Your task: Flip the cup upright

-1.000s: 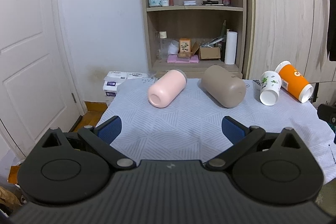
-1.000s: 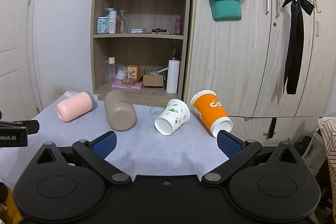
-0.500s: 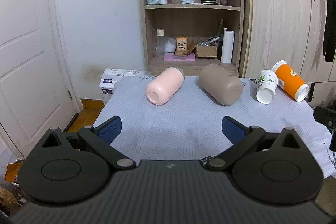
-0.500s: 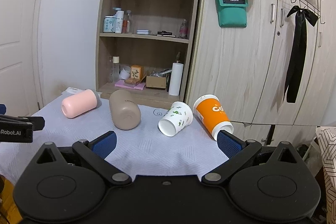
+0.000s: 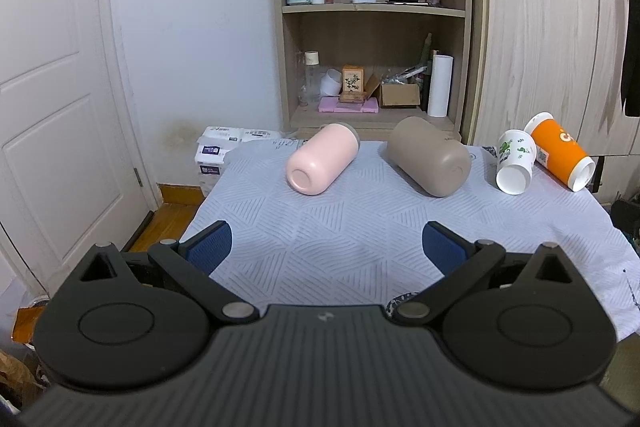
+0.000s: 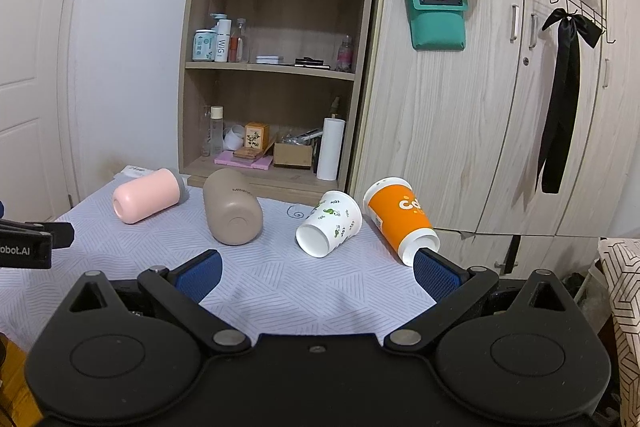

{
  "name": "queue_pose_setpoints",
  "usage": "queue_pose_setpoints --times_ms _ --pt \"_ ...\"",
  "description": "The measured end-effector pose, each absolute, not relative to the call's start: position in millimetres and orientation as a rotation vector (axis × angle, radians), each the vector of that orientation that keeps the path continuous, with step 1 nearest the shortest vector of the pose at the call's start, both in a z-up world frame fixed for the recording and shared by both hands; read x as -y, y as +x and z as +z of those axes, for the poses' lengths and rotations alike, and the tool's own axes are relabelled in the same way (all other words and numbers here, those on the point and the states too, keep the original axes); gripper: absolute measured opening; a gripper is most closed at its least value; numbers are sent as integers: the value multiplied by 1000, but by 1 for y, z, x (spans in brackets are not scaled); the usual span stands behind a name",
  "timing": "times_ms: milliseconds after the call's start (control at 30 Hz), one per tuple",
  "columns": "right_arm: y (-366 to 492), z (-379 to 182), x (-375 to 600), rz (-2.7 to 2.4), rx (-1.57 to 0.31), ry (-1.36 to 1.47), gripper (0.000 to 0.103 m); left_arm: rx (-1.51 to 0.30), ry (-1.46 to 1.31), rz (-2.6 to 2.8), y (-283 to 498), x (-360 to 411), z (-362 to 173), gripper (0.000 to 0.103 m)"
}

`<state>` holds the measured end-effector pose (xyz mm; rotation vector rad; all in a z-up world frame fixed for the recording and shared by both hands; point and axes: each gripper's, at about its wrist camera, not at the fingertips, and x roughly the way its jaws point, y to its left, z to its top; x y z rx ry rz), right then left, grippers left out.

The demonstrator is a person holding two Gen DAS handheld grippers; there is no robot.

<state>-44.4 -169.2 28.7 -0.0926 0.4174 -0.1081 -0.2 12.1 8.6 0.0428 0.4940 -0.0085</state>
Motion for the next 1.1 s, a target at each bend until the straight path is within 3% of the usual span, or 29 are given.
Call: queue_pose_setpoints --times_ms 600,1100 --pt "-27 15 172 -34 -474 -44 103 -503 36 -43 1 -13 7 103" --pt "49 20 175 365 -408 -35 103 -566 -41 -121 85 -6 19 103"
